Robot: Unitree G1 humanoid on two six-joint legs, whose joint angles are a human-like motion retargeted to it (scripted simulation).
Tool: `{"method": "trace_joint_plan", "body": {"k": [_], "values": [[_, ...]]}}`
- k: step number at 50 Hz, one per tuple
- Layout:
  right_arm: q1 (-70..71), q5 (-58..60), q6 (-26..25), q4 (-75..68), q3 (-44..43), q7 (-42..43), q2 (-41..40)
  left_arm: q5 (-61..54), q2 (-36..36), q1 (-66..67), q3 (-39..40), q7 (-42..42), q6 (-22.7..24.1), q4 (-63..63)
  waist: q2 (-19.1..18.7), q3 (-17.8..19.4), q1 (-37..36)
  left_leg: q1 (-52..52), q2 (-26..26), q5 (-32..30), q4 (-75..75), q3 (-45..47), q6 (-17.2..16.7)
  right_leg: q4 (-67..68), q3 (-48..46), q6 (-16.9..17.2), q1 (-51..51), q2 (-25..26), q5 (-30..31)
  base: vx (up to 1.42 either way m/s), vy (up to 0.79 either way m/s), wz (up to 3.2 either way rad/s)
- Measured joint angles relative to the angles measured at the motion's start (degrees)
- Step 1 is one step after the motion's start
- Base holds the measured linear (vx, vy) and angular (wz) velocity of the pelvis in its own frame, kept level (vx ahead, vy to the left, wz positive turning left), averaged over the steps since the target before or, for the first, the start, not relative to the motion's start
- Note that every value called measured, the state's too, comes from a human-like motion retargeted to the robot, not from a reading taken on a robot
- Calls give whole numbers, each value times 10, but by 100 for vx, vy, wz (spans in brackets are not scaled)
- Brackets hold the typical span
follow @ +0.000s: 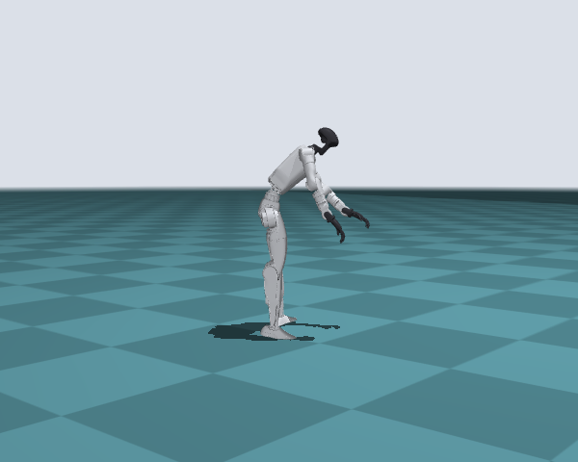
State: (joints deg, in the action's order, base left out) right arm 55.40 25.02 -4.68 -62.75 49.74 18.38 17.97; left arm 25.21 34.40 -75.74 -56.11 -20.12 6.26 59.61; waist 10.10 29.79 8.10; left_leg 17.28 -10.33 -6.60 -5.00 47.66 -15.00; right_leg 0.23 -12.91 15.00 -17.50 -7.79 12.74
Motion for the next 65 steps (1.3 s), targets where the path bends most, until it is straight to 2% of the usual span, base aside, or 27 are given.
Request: {"method": "trace_joint_plan", "body": {"k": [2,5,8,10,13,15,18,20,25,28,30,33,35,37,40,43,45,48,50,53,55,57,60,62,65], "values": [[2,-15,6,-4,9,7,3,24,1,-6,-69,-43,36,-30,-5,0,-14,-6,0,4,0,3,0,-2,-15,0,5,0,4,7,10,-21],[1,-45,20,2,7,23,6,82,24,-23,-199,-92,129,-162,-8,0,-38,-14,0,8,0,4,0,-4,-35,0,12,0,13,6,10,-7],[3,-34,26,11,-7,34,6,112,52,-6,-214,-104,180,-268,-8,0,-60,-16,2,13,0,1,0,-3,-48,0,16,-3,20,6,13,7],[8,-17,25,17,-18,43,6,104,73,40,-169,-123,175,-283,-6,0,-73,-16,5,17,0,-3,0,-1,-54,0,17,-7,23,7,15,15],[18,22,15,27,-24,55,6,43,90,163,-6,-157,136,-238,-9,0,-84,-18,13,24,0,-10,0,6,-64,0,22,-16,21,6,17,23],[28,47,6,32,-24,63,8,-26,88,237,115,-174,116,-196,-13,0,-90,-18,19,28,0,-15,0,10,-72,0,23,-24,19,5,15,25],[49,70,-13,29,-8,71,13,-189,81,310,249,-177,97,-119,-21,0,-103,-17,28,35,0,-22,0,16,-83,0,26,-34,13,6,10,25],[62,88,-25,21,3,86,15,-283,88,341,300,-175,78,-52,-25,0,-111,-16,31,39,0,-27,0,18,-89,0,27,-39,8,6,5,25],[86,77,-36,39,36,63,34,-385,107,360,338,-110,-5,157,-36,0,-130,-13,35,44,0,-43,0,23,-101,0,32,-45,-1,4,1,26],[95,90,-44,38,44,53,42,-417,94,362,365,-94,-24,185,-39,0,-144,-10,39,46,0,-54,4,28,-108,0,35,-50,-3,4,4,34],[98,98,-45,39,45,49,47,-420,75,379,362,-66,-13,129,-42,0,-151,-9,44,49,0,-64,9,35,-116,0,37,-57,-4,6,10,47],[90,107,-44,42,43,41,53,-411,39,422,321,18,21,-69,-51,0,-153,-14,58,57,0,-84,19,58,-132,0,46,-76,-8,9,17,66],[78,95,-40,36,18,49,44,-384,21,434,262,60,62,-210,-58,0,-150,-20,67,63,0,-100,26,84,-143,0,50,-91,-13,10,19,75],[74,136,-35,26,28,50,40,-331,25,423,183,80,114,-329,-65,0,-146,-24,70,64,0,-116,32,118,-151,-8,46,-98,-22,6,11,66],[73,150,-15,18,44,48,30,-204,44,375,79,78,176,-412,-76,0,-139,-27,65,61,0,-136,30,169,-141,-16,27,-91,-42,2,2,53],[72,151,-1,19,47,48,18,-94,79,356,42,44,183,-381,-80,0,-129,-29,64,59,0,-149,24,192,-101,-12,0,-70,-62,1,-1,38],[72,150,0,23,45,46,10,-94,103,374,62,45,163,-324,-80,0,-125,-29,64,57,0,-152,20,187,-79,-11,-17,-53,-70,0,-1,11],[73,142,-10,22,31,47,-11,-171,121,417,160,67,107,-200,-70,0,-120,-30,69,57,0,-149,14,149,-76,-10,-35,-34,-67,0,-2,0],[87,161,-16,31,79,14,-9,-230,125,430,243,63,59,-108,-61,0,-115,-30,76,56,0,-145,10,111,-89,-7,-43,-26,-55,-1,-8,1],[91,175,-28,7,76,23,-28,-219,121,406,340,-8,0,14,-51,0,-116,-23,81,49,0,-141,1,47,-111,0,-62,-7,-35,-8,-21,6],[93,185,-32,-13,70,30,-37,-211,111,383,365,-38,-15,42,-47,0,-116,-9,88,40,0,-142,0,8,-116,0,-84,8,-21,-18,-29,30],[89,197,-36,-37,53,44,-46,-210,89,373,342,-35,3,6,-49,0,-111,3,96,31,0,-150,0,-19,-105,0,-102,20,-8,-16,-29,63],[86,209,-36,-52,62,28,-46,-233,45,365,264,2,54,-111,-58,0,-97,12,109,23,0,-171,0,-45,-80,0,-112,31,11,-6,-22,88],[75,173,-26,-20,56,11,-33,-232,11,359,212,15,90,-197,-66,0,-80,17,118,21,0,-187,0,-52,-75,0,-110,31,22,-1,-12,93],[64,159,-11,5,45,15,-19,-165,-5,337,128,20,158,-301,-74,0,-53,24,130,19,0,-206,0,-52,-98,0,-108,17,35,-2,-6,78]]}}
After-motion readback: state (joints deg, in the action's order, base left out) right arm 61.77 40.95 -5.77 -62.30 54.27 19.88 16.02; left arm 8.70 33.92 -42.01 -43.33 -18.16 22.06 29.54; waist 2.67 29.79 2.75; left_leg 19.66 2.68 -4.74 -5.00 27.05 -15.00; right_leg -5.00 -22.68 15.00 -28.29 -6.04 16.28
